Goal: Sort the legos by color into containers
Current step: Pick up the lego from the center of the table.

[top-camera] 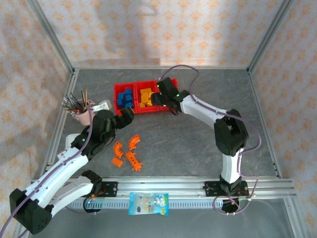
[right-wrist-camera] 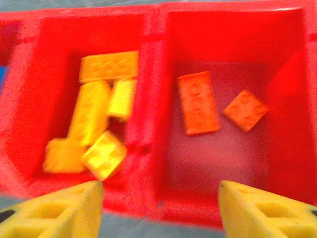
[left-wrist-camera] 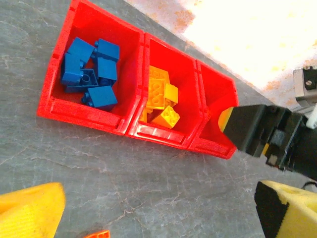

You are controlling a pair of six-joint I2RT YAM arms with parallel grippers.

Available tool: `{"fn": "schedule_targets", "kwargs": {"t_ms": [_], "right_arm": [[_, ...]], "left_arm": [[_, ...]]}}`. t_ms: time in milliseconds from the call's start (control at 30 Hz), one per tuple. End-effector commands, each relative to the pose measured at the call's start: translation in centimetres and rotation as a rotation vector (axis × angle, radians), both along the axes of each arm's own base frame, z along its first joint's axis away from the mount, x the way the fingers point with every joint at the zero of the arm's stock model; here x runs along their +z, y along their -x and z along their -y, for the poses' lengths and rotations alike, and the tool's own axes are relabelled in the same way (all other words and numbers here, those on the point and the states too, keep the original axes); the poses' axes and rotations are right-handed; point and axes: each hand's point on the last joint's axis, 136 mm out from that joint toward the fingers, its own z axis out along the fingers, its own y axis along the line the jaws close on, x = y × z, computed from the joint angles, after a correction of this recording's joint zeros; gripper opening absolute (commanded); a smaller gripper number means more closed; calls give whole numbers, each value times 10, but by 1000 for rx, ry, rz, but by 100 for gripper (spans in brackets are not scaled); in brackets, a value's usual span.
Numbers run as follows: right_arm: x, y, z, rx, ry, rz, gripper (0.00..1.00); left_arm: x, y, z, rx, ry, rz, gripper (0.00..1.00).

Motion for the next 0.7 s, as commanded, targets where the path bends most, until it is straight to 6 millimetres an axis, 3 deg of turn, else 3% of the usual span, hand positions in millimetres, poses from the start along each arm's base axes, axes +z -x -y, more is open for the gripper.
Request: {"fn": "schedule_targets", "kwargs": {"t_ms": [0, 167, 267, 667], "right_arm": [[-15, 38, -8, -56, -14, -77, 66], [-37, 95, -43, -44, 5, -133, 72], [-48, 116, -53, -74, 30, -135, 75], [-90, 161, -103, -32, 90, -171, 81]], "left_arm": [[-18, 21, -23, 66, -44, -76, 99], [-22, 43, -41, 121, -51, -112, 99], [-24, 56, -50, 144, -44, -129, 99], [-27, 83, -70, 219, -9, -138, 99]]}}
